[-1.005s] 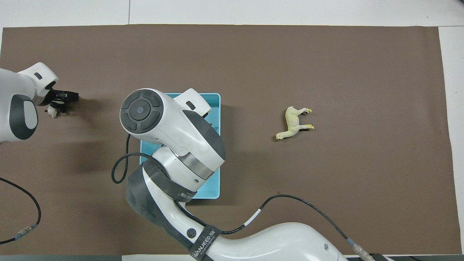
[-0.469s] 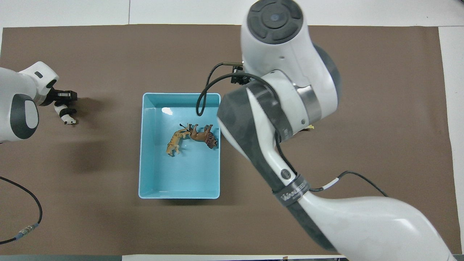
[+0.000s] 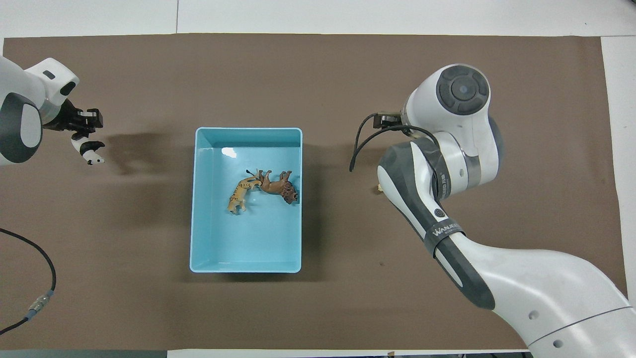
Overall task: Put all toys into storage box
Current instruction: 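Place the cow in the box with the left gripper while the right gripper reaches, then grasp the cream horse with the right gripper while the left gripper withdraws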
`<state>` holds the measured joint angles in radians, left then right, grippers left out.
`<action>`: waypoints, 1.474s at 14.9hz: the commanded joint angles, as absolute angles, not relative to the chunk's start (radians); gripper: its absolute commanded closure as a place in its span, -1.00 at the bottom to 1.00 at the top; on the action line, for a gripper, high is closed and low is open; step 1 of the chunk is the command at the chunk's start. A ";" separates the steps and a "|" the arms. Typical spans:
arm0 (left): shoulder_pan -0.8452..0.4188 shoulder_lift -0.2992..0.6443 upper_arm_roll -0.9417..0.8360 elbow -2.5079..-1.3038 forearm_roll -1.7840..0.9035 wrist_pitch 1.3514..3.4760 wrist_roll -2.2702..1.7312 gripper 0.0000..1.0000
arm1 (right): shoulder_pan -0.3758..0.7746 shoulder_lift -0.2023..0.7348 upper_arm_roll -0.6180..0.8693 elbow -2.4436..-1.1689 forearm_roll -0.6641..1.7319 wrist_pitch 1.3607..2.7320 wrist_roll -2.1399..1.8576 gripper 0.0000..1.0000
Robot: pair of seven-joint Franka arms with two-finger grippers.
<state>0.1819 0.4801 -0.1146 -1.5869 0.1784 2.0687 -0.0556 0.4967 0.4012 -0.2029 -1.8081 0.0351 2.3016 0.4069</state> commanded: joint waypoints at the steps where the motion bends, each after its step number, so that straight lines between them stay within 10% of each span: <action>1: 0.158 0.448 -0.115 -1.527 0.178 1.905 -0.170 1.00 | 0.502 0.333 -0.193 -1.933 0.044 2.356 0.382 -1.00; 10: -0.274 0.236 -0.118 -1.711 0.040 1.787 -0.862 0.98 | 0.500 0.359 -0.193 -2.045 0.044 2.528 0.377 -1.00; 11: -0.302 0.227 -0.118 -1.744 0.038 1.827 -0.923 0.47 | 0.500 0.359 -0.193 -2.043 0.044 2.528 0.377 -0.11; 12: -0.316 0.227 -0.118 -1.747 0.040 1.833 -0.964 -0.87 | 0.500 0.359 -0.193 -2.042 0.044 2.523 0.382 0.99; 18: -0.284 0.138 -0.103 -1.717 0.048 1.806 -0.948 -1.00 | 0.538 0.360 -0.190 -1.886 0.048 2.328 0.458 1.00; 22: -0.128 0.025 -0.100 -1.649 0.049 1.639 -0.636 -1.00 | 0.603 0.441 -0.181 -1.457 0.052 1.908 0.589 1.00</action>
<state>-0.1982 0.0954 -0.1005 -1.6554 0.0544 1.7248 -0.8050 0.5800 0.3644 -0.1914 -1.7318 0.0355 2.1288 0.5209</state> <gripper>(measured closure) 0.000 0.511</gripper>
